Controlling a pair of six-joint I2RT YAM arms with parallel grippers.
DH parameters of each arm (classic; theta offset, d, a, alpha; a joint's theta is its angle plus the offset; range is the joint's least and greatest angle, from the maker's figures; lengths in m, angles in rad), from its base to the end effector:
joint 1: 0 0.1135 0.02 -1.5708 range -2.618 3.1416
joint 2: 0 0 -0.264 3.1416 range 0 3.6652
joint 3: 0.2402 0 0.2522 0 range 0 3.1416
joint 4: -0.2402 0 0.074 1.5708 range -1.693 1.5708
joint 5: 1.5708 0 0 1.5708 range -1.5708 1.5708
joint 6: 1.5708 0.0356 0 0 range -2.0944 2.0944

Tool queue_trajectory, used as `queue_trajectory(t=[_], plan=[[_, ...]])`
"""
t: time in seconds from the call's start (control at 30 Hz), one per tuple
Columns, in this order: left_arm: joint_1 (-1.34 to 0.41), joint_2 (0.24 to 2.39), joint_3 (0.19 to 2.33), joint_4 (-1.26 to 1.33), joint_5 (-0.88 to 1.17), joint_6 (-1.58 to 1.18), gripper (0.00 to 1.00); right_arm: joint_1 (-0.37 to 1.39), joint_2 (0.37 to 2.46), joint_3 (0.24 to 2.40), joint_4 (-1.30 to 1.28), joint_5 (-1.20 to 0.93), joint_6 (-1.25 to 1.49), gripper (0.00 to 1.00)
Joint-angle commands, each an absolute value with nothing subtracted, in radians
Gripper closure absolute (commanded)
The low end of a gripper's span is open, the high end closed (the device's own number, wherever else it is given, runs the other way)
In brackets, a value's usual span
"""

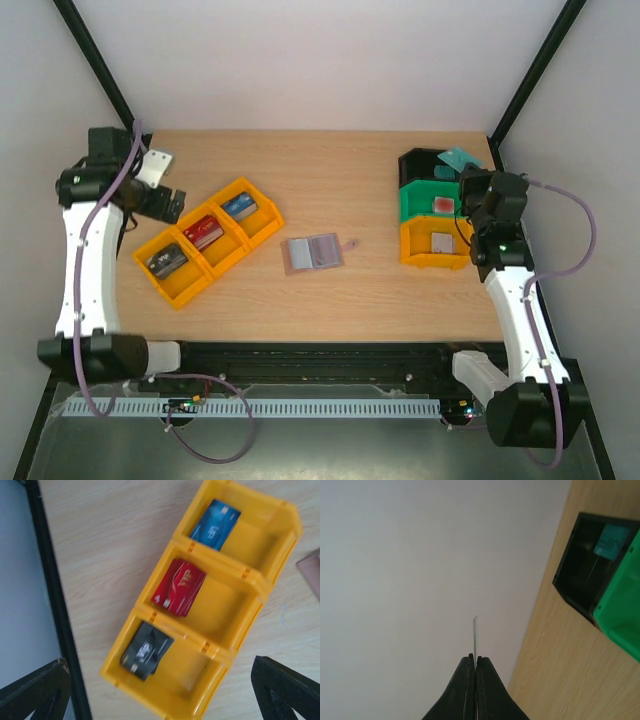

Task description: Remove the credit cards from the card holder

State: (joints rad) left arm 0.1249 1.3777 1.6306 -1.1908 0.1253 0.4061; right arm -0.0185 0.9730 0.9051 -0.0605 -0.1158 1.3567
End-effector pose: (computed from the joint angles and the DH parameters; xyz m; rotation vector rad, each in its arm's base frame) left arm 0.2547 0.0275 0.4038 0.4010 2.4668 0.0634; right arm 0.2284 -0.0001 0.3610 1.0841 1.4662 1.0759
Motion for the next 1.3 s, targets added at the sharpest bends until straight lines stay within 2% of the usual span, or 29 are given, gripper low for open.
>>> queue_trajectory(t=[0.0,0.2,0.53,0.7,1.07,1.27], plan=[[0.127,1.256,1.519,-1.2,0.001,0.413,0.01,-0.024,1.023,0.984,-0.102,-0.21,1.379,0.98],[0.127,1.202,1.453,-1.139,0.087,0.415,0.01,-0.023,1.024,1.122,-0.279,-0.12,1.308,0.98],[0.127,1.116,1.332,-1.067,0.236,0.392,0.01,-0.024,0.93,1.088,-0.36,-0.107,1.324,0.98],[0.127,1.083,1.311,-1.046,0.213,0.389,0.01,-0.023,0.899,1.077,-0.378,-0.073,1.292,0.98],[0.135,1.033,1.295,-1.098,0.136,0.43,0.01,-0.023,0.962,1.154,-0.451,-0.233,1.071,0.98],[0.135,1.054,1.403,-1.202,0.002,0.483,0.01,-0.023,0.978,1.162,-0.492,-0.294,1.036,0.98]])
